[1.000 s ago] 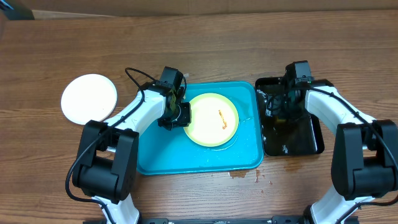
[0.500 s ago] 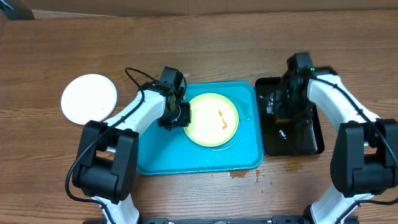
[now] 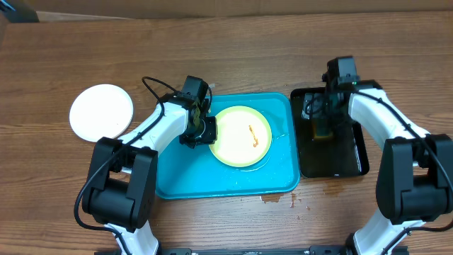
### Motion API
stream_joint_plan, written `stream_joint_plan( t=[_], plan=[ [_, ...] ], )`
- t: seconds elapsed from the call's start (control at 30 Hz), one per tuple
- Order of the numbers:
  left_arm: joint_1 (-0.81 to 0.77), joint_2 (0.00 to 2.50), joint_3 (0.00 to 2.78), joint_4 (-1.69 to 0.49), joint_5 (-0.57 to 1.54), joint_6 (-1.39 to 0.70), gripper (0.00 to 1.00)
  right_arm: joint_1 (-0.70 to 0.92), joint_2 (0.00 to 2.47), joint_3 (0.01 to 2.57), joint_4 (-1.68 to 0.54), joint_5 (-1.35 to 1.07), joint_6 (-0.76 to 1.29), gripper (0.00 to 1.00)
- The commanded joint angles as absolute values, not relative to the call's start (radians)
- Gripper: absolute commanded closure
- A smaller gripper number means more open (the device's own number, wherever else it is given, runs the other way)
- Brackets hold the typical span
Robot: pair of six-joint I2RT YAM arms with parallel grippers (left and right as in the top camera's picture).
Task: Clean dirty plates on tray and stack at the side
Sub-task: 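Reach the right gripper into the basin and grasp the sponge, then lift the sponge with the right gripper and carry it over the yellow plate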
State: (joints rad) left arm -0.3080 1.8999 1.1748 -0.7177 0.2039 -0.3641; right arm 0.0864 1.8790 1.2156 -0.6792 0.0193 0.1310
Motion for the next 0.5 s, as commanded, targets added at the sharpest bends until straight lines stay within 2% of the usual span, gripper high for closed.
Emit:
stream_joint_plan(
  t=[0.0, 0.07, 0.1, 0.13, 0.17, 0.2, 0.23, 0.3, 0.33, 0.37, 0.4, 0.47],
  plan=[
    [-0.315, 1.898, 1.153, -0.722, 0.168, -0.347, 0.68, 0.083, 1.876, 1.142, -0.616, -0.002, 0.134, 0.01],
    [-0.315, 1.898, 1.153, -0.722, 0.168, -0.347, 0.67, 0.083, 1.876, 1.118, -0.585, -0.001, 0.134, 0.06],
    [-0.315, 1.898, 1.153, -0.722, 0.168, -0.347, 0.67, 0.083, 1.876, 1.111, -0.576, -0.001, 0.134, 0.14],
    [-0.315, 1.898, 1.153, -0.721, 0.168, -0.347, 0.67, 0.083, 1.876, 1.108, -0.572, -0.001, 0.134, 0.3],
    [-0.315, 1.898, 1.153, -0.721, 0.168, -0.347, 0.67, 0.083, 1.876, 1.106, -0.57, -0.001, 0.134, 0.53],
    [-0.315, 1.898, 1.153, -0.721, 0.167, -0.347, 0.66, 0.083, 1.876, 1.106, -0.568, -0.001, 0.134, 0.9],
    [-0.315, 1.898, 1.153, -0.721, 0.164, -0.347, 0.65, 0.083, 1.876, 1.106, -0.566, -0.001, 0.134, 0.96],
    [-0.315, 1.898, 1.153, -0.72, 0.164, -0.347, 0.54, 0.083, 1.876, 1.106, -0.56, -0.001, 0.134, 0.96],
    [-0.315, 1.898, 1.153, -0.72, 0.163, -0.347, 0.51, 0.083, 1.876, 1.106, -0.559, -0.001, 0.134, 0.83],
    [-0.315, 1.898, 1.153, -0.717, 0.163, -0.347, 0.5, 0.083, 1.876, 1.106, -0.563, -0.001, 0.134, 0.46],
    [-0.315, 1.898, 1.153, -0.713, 0.16, -0.347, 0.5, 0.083, 1.876, 1.106, -0.573, -0.001, 0.134, 0.33],
    [-0.315, 1.898, 1.153, -0.704, 0.155, -0.347, 0.5, 0.083, 1.876, 1.106, -0.603, -0.001, 0.134, 0.32]
  ],
)
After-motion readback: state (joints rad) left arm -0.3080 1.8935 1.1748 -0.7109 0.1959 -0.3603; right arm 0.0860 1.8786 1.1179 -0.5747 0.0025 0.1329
